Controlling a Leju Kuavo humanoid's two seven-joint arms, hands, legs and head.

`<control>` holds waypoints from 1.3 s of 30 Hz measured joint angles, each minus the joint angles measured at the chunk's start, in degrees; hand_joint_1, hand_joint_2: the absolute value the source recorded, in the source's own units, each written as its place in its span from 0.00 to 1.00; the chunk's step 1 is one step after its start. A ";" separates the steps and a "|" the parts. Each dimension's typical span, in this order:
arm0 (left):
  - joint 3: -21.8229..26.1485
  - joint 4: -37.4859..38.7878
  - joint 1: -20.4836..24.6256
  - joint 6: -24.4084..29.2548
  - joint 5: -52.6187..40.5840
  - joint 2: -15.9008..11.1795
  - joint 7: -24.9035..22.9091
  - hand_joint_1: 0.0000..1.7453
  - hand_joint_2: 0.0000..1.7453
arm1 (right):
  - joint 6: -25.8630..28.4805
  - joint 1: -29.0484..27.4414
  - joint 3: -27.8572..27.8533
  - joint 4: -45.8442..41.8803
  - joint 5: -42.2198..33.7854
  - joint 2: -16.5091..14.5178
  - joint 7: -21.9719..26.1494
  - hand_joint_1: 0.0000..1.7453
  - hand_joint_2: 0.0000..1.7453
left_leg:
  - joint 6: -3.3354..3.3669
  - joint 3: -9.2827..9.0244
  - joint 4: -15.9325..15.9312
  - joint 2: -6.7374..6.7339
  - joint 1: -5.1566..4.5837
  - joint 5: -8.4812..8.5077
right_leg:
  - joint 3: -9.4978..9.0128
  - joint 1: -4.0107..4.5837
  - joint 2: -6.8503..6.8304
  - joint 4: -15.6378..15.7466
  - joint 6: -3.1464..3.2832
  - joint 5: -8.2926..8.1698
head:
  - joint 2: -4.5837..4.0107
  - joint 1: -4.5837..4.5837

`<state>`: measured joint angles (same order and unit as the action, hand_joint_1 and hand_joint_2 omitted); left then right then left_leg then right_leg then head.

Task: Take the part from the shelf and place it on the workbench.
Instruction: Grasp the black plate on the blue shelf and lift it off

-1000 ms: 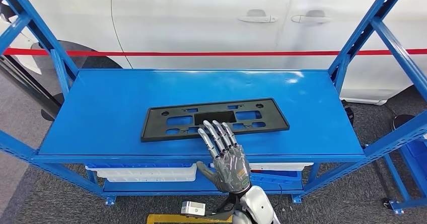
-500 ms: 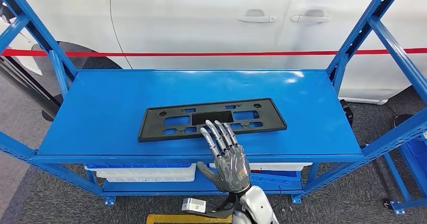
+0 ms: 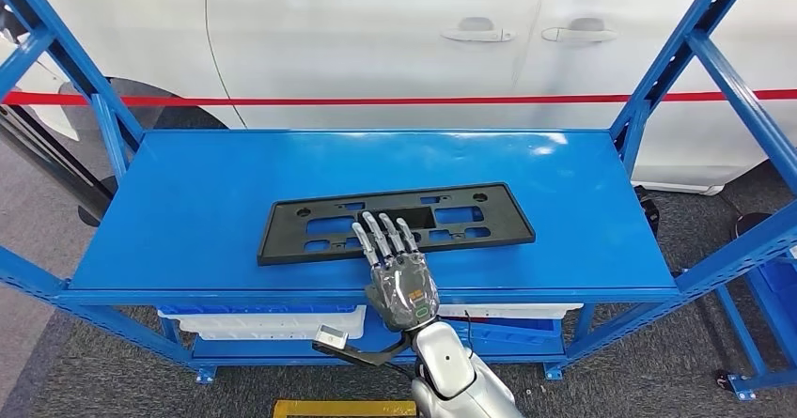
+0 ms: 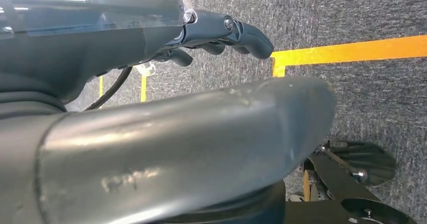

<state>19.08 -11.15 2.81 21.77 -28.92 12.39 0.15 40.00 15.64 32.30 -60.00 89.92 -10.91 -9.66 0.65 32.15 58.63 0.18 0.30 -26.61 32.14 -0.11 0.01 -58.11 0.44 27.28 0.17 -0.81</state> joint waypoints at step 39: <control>1.21 0.00 0.45 0.33 -3.03 1.16 -1.33 0.00 0.00 | -0.15 22.21 25.64 23.79 0.10 10.47 -30.43 0.00 1.00 | 0.04 -0.14 0.01 0.00 -0.06 0.05 | -0.08 -0.04 0.01 0.01 -0.14 -0.08 | 0.01 -0.02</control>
<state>20.28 -11.15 3.26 22.10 -31.95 13.55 -1.18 39.84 37.85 57.94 -36.21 90.03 -0.44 -40.09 0.70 32.01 58.64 0.18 0.24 -26.56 32.06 -0.15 0.02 -58.10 0.30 27.19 0.17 -0.83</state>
